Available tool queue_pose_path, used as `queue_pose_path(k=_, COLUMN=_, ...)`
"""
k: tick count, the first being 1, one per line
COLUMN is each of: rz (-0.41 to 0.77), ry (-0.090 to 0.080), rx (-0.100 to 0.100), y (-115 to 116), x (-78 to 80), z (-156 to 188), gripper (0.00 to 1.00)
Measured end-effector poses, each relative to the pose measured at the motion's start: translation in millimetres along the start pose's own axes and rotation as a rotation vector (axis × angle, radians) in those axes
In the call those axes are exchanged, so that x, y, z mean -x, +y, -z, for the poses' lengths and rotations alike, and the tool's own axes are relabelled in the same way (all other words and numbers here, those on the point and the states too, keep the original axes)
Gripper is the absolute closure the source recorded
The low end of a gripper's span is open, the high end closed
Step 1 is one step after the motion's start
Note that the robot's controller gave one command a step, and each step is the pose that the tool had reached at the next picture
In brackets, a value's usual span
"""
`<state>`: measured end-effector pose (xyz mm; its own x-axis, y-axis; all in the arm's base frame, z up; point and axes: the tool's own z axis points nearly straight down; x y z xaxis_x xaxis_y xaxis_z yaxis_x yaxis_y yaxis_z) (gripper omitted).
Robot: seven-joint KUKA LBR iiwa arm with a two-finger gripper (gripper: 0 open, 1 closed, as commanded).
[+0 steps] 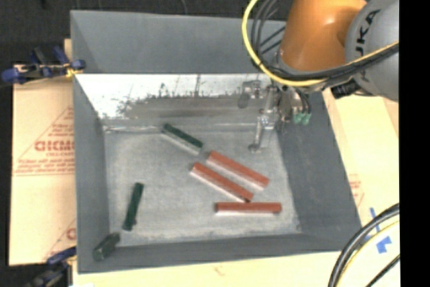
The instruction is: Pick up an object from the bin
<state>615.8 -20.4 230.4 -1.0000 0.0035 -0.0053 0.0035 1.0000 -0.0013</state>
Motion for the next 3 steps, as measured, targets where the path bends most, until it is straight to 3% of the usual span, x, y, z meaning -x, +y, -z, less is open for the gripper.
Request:
queue_pose_path(k=1, rz=0.0, ry=0.0, rx=0.0, y=0, x=0.0, z=0, gripper=0.0)
queue_pose_path(k=2, rz=0.05, ry=-0.006, rx=-0.001, y=25, x=1.8, z=-47, gripper=0.0)
queue_pose_path(k=3, rz=0.042, ry=-0.004, rx=0.003, y=13, x=4.4, z=-116, gripper=0.0)
